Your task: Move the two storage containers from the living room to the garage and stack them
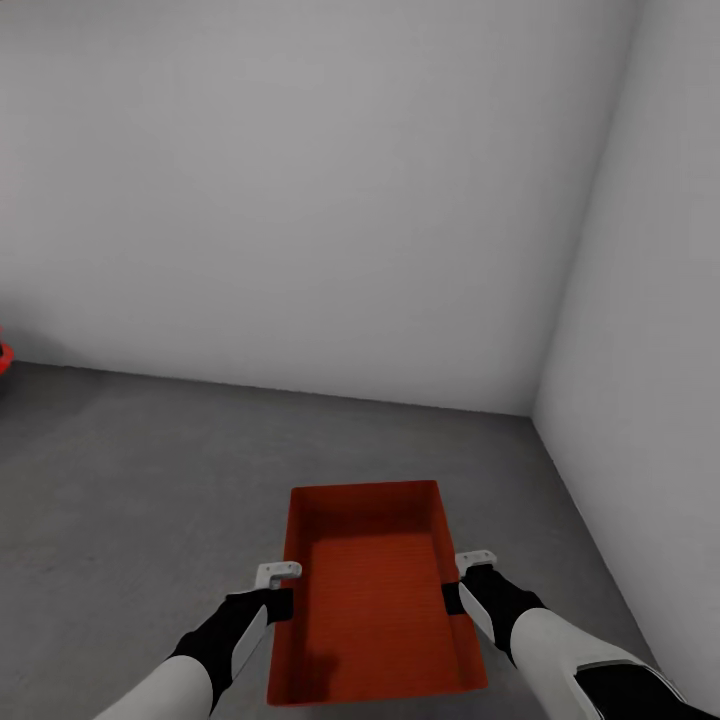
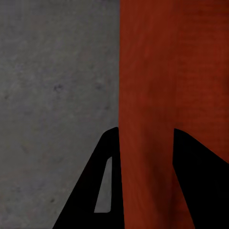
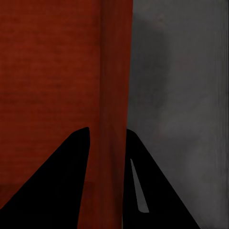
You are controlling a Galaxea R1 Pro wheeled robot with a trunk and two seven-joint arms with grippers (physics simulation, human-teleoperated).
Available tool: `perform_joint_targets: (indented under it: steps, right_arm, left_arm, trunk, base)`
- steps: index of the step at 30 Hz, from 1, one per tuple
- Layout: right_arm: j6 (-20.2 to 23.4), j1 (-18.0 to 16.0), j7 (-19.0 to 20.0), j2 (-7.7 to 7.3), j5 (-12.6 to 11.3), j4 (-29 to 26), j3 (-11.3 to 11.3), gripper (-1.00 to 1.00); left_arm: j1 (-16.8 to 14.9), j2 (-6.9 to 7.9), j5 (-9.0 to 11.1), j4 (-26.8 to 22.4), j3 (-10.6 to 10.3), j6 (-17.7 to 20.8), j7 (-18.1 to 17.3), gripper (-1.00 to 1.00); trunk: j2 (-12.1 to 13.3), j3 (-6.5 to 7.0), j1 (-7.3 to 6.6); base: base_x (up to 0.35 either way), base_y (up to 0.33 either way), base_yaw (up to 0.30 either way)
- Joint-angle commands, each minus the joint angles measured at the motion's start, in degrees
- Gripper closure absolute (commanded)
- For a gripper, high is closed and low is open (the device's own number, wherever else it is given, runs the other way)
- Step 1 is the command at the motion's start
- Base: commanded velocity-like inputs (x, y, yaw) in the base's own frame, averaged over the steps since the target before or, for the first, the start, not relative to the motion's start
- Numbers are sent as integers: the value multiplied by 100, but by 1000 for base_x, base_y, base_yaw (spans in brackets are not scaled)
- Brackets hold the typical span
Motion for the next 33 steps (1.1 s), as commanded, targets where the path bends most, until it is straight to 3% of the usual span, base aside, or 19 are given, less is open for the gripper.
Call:
perform_joint_targets:
  steps: [1, 17, 33]
  right_arm:
    - [41, -5, -11, -1, 19, -12, 12, 100]
    - [41, -5, -11, -1, 19, -12, 12, 100]
    - [41, -5, -9, -1, 19, -12, 12, 100]
  left_arm:
    - [1, 0, -61, -15, 38, 40, 29, 100]
    - [-1, 0, -60, -14, 38, 40, 29, 100]
    - [3, 0, -61, -14, 47, 40, 29, 100]
  trunk:
    - [-2, -6, 0]
    - [-2, -6, 0]
    - [-2, -45, 0]
  base:
    - [146, 3, -269]
    - [130, 0, -270]
    - [14, 0, -270]
